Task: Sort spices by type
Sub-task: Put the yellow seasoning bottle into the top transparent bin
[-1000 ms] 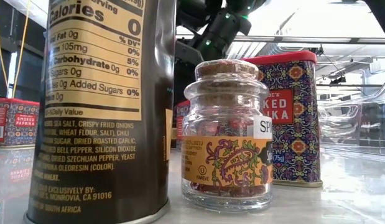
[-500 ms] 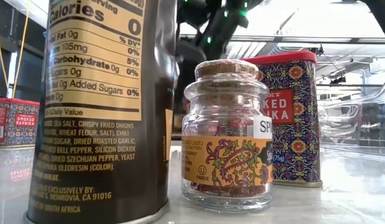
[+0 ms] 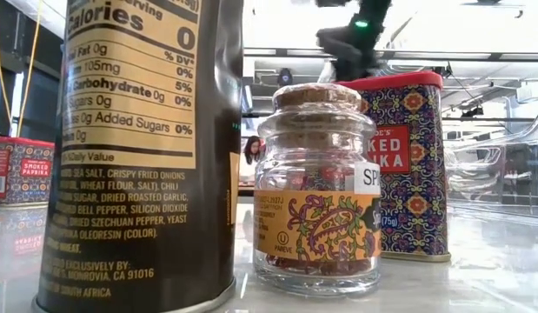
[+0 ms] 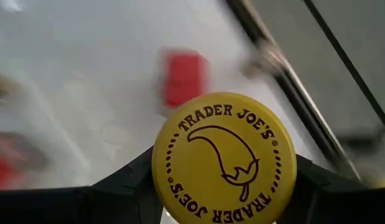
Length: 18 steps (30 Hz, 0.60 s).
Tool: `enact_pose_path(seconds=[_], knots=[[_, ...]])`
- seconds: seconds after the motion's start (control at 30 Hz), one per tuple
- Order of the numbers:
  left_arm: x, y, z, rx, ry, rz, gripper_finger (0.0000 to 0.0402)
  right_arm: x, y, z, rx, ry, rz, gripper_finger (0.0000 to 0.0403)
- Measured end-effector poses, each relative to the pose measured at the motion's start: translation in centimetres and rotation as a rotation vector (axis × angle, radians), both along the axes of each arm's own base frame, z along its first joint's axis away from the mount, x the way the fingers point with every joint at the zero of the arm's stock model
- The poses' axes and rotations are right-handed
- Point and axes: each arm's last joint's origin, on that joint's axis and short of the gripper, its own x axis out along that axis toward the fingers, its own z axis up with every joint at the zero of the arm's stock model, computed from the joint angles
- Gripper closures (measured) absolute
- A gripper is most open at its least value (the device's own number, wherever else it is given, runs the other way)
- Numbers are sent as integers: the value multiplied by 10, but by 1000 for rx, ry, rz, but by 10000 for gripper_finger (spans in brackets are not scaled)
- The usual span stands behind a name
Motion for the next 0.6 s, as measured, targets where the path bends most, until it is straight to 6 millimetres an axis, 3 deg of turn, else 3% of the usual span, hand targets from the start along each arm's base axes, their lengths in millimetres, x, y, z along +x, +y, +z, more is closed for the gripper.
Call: enact_pose_path(seconds=[0.17,0.27,0.5,0.6], knots=[[0,1,0,13,5,30,163,-85,-5,-6,-3,-85,-321,191],[-1,2,0,27,9,63,163,-120,-10,-17,2,-155,-539,191],[-1,3,0,34,12,95,163,-152,-45,-51,29,-217,-1002,191],[0,3,-1,23,12,100,163,-154,-61,-70,69,-212,-1082,191]])
